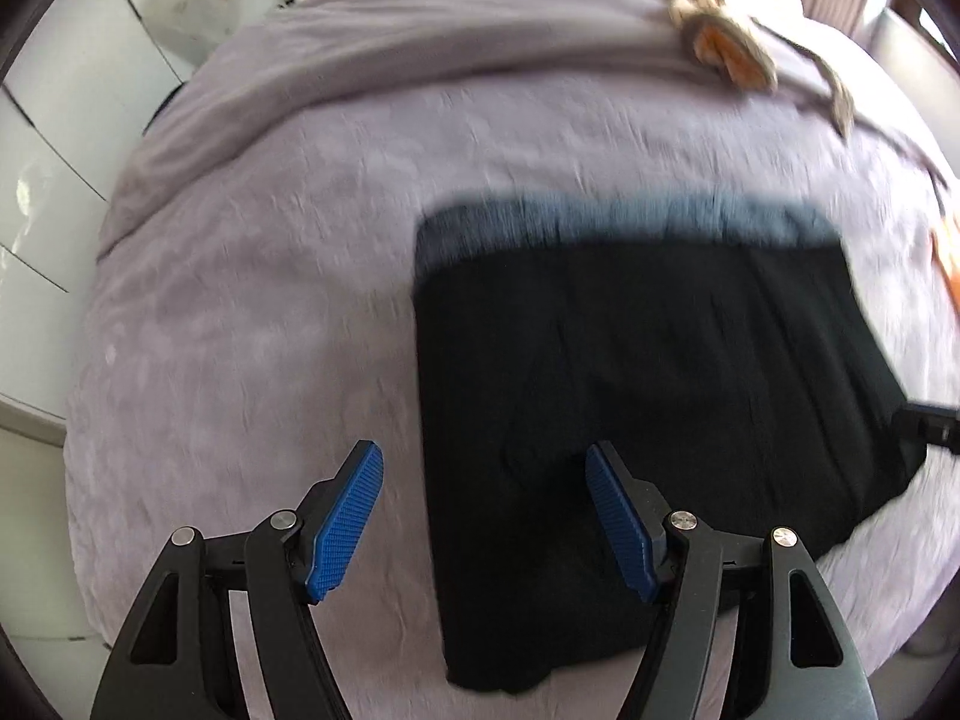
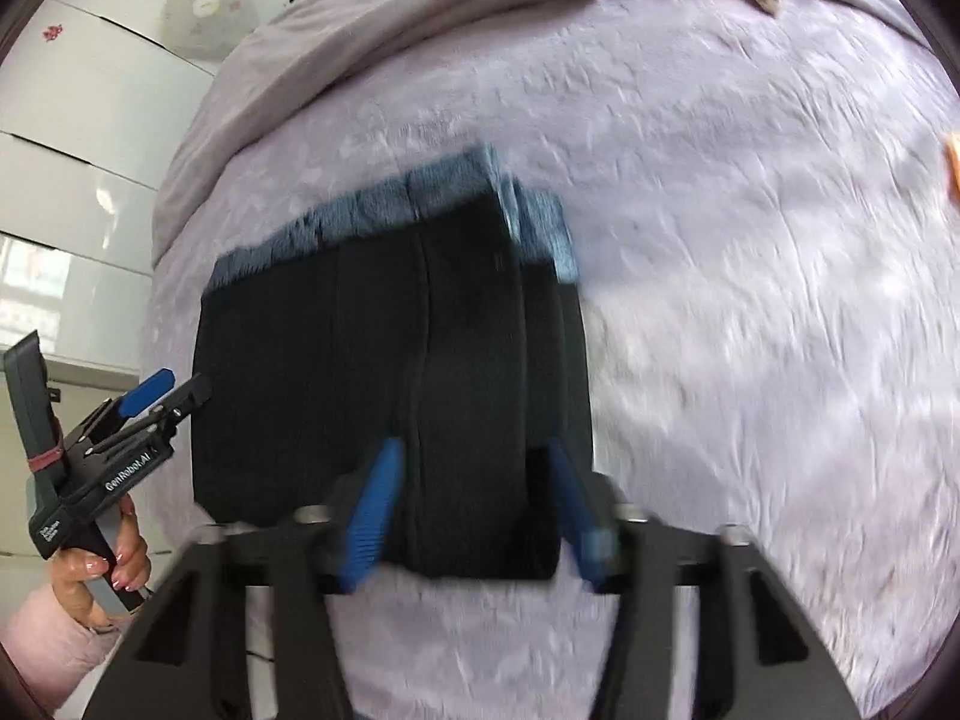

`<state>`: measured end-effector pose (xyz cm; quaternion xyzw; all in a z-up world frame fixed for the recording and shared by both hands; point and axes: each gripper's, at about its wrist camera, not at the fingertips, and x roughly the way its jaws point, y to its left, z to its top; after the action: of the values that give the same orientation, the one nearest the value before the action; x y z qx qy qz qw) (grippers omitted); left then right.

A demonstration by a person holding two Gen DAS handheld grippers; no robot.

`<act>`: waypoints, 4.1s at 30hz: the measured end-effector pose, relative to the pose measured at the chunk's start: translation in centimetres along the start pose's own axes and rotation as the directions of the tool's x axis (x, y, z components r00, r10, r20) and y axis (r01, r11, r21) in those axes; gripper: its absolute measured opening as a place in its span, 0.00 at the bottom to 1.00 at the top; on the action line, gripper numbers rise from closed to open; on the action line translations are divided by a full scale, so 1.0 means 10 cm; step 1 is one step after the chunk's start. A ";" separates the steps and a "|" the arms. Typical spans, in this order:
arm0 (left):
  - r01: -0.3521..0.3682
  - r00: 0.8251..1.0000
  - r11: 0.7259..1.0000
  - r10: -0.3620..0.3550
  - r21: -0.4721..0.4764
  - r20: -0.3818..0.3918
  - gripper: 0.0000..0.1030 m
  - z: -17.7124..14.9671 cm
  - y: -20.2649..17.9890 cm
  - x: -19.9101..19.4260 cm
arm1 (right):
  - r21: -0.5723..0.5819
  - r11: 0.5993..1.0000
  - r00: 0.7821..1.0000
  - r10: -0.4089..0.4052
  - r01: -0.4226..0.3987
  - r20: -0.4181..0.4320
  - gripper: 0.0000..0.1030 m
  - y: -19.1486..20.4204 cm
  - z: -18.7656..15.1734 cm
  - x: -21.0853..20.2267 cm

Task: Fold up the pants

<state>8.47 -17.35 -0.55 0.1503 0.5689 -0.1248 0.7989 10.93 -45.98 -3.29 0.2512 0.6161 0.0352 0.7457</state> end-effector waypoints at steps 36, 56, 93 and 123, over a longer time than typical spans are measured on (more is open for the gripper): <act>-0.117 0.990 0.989 0.123 0.088 -0.071 0.99 0.00 -0.16 0.11 | 0.163 0.974 0.987 -0.155 0.158 -0.034 0.77 0.07 -0.65 -0.31; -0.058 0.991 0.998 0.061 0.027 -0.116 0.99 0.05 0.04 0.26 | 0.138 0.978 0.984 -0.144 0.158 -0.109 0.77 0.21 -0.65 -0.09; 0.095 0.986 0.995 -0.097 -0.019 -0.138 0.99 0.21 0.59 0.45 | 0.183 0.982 0.993 -0.033 0.053 -0.113 0.78 -0.32 -0.19 0.03; 0.466 0.876 0.878 -0.476 -0.109 -0.080 0.73 0.44 0.50 0.68 | 0.191 0.876 0.871 0.471 -0.443 -0.140 0.57 -0.85 0.52 0.62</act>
<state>16.30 -14.54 -5.13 -0.0211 0.6341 -0.2827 0.7194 15.09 -52.83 -11.87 0.4419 0.6053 0.1864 0.6353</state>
